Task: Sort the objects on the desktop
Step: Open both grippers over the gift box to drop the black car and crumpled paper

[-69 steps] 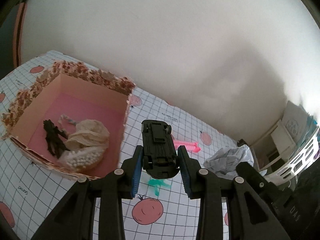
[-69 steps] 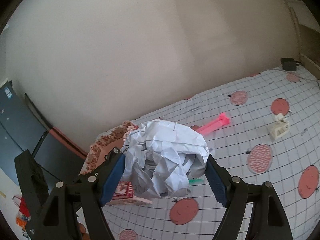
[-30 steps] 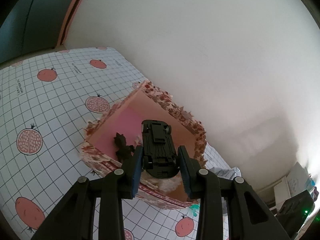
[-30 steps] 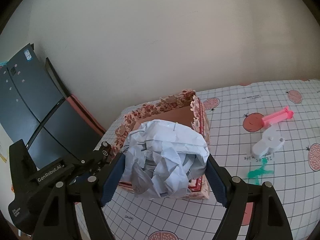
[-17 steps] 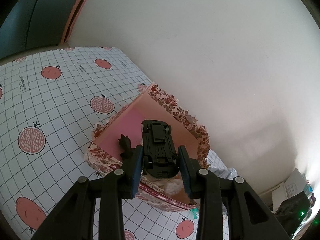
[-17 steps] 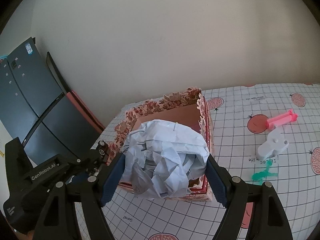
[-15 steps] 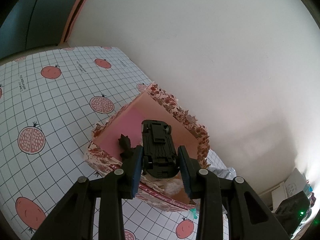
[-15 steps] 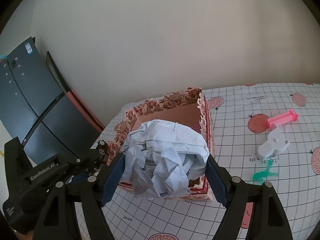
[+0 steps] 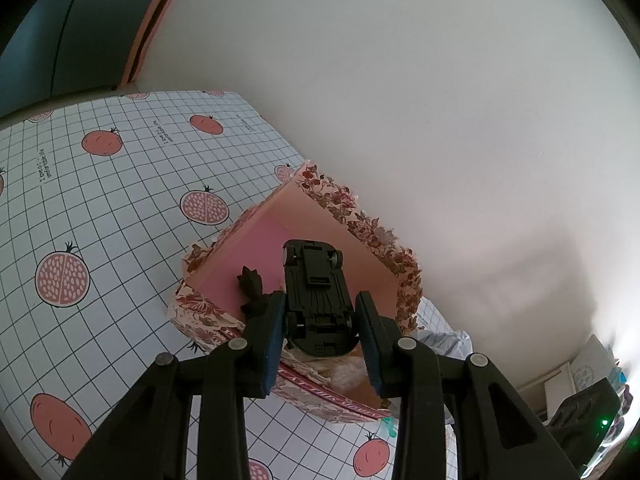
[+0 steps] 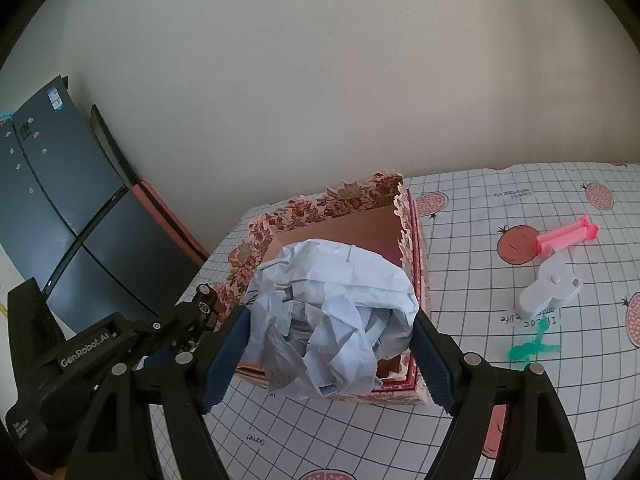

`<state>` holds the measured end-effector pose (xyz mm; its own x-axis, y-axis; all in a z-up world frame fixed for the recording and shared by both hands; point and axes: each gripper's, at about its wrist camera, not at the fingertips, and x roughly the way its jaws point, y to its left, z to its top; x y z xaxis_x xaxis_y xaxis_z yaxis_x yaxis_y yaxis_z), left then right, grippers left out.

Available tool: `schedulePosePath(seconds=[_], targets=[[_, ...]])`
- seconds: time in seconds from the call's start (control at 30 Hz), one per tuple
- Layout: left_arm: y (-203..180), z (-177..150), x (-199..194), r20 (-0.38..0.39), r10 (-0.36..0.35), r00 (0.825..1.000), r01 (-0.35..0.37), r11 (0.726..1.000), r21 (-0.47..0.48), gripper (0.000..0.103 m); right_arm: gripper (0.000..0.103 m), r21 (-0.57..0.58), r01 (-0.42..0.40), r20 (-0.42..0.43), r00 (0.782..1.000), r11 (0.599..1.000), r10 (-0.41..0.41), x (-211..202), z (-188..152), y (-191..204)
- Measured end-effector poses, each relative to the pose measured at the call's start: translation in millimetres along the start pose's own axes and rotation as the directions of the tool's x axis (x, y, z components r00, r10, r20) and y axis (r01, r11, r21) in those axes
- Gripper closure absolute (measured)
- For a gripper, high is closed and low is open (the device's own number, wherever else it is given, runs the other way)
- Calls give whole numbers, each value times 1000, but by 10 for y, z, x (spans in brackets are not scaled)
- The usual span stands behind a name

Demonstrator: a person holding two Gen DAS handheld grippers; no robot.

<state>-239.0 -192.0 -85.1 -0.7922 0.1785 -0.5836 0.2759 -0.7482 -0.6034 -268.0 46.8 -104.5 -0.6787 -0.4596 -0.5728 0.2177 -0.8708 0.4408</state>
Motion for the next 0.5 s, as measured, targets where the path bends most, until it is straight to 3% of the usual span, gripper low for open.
schedulePosePath(seconds=[0.2, 0.3, 0.5], targets=[[-38, -9, 29, -8, 3, 1000, -2, 1000, 14, 66, 15, 7, 34, -19, 999, 999, -34, 70, 1, -22], [-58, -21, 46, -17, 12, 1000, -11, 1000, 25, 48, 14, 17, 45, -35, 998, 999, -44, 107, -6, -55], [-56, -30, 67, -27, 22, 999, -22, 999, 25, 45, 14, 22, 56, -42, 998, 998, -55, 132, -7, -98]])
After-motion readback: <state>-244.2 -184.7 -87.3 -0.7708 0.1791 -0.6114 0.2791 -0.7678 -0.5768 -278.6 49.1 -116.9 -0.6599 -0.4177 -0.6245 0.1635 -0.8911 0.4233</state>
